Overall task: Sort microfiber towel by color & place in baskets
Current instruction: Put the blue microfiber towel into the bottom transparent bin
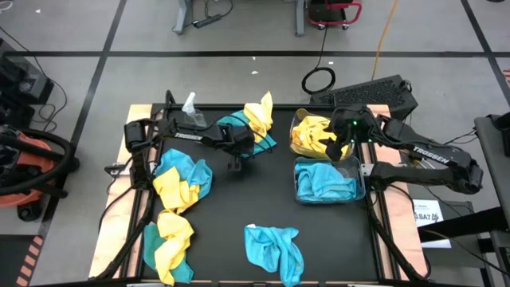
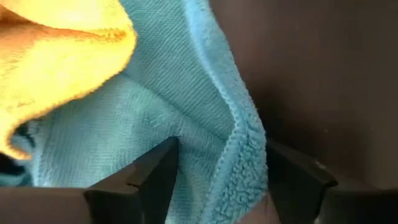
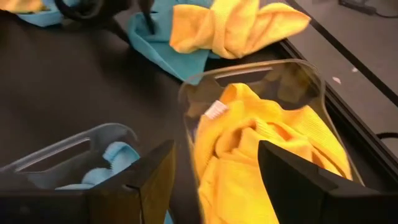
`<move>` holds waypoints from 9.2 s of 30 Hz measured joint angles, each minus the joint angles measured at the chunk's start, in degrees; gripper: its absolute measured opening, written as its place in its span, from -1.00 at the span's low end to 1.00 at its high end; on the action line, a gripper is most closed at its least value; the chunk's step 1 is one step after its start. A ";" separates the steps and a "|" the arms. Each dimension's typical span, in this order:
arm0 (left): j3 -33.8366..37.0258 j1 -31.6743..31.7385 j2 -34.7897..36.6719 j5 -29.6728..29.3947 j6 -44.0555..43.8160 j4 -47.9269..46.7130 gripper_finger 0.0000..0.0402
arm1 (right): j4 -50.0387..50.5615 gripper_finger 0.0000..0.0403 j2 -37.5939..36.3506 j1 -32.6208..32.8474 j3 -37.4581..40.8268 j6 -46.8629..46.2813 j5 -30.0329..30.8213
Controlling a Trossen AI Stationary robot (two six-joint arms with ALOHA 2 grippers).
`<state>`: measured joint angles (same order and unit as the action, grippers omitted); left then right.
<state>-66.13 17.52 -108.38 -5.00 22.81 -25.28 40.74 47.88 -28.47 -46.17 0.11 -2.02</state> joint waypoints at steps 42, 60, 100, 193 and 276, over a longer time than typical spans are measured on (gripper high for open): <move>-12.99 -3.74 28.94 -5.48 -0.28 -11.28 -0.99 | -13.38 0.10 2.48 20.01 -0.02 -3.94 0.72; -13.21 -14.73 28.34 7.14 -6.59 -11.64 -0.99 | -19.68 0.10 7.98 25.63 -0.02 -3.06 0.45; -3.72 -17.22 0.28 1.32 -2.93 -12.95 0.73 | -22.59 0.10 10.12 28.26 -0.02 -3.97 0.66; -28.15 -14.76 -19.82 19.50 -6.43 37.01 -0.04 | -0.71 0.46 5.13 40.57 0.00 -19.12 19.32; -28.09 -33.21 22.23 -10.32 -21.07 -49.05 0.02 | 27.43 -0.19 16.59 38.65 -4.18 -42.77 10.62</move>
<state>-94.21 -15.68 -86.15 -15.32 1.74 -74.32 68.17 64.47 10.17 -50.35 -42.65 8.60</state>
